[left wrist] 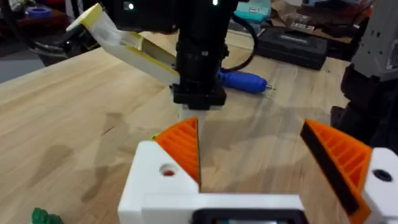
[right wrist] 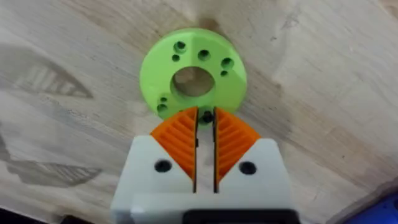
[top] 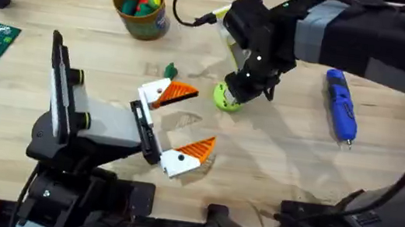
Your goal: Pick up the gripper from the table and insert it into the empty holder that is missing its gripper. Then pick up a screw, insert it into the mounting hole, and use the screwdriver to tighten it. Finally, clean up the table by picking up the vegetable and placing it into the bucket.
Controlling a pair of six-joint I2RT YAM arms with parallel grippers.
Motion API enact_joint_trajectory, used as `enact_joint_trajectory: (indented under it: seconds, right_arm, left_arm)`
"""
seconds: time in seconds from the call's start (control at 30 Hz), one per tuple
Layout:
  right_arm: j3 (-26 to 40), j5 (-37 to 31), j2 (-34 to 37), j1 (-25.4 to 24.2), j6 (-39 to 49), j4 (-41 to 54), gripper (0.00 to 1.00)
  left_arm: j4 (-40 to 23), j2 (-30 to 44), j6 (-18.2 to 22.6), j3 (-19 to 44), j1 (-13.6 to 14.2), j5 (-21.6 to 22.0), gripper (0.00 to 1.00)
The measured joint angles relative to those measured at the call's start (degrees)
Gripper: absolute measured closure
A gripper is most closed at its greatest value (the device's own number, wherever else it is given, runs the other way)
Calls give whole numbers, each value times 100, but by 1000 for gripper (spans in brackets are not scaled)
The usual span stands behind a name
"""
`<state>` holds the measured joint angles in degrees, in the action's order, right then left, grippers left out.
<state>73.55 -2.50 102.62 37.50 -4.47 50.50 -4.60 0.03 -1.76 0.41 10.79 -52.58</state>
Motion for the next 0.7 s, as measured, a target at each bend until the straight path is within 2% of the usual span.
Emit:
enact_joint_trajectory:
  seconds: [0.17,0.7]
  right_arm:
    - [-1,1,-2,0,2,-19,991]
    - [-3,2,-2,0,2,-20,994]
  left_arm:
    - [0,0,0,0,0,0,15]
    - [0,0,0,0,0,0,15]
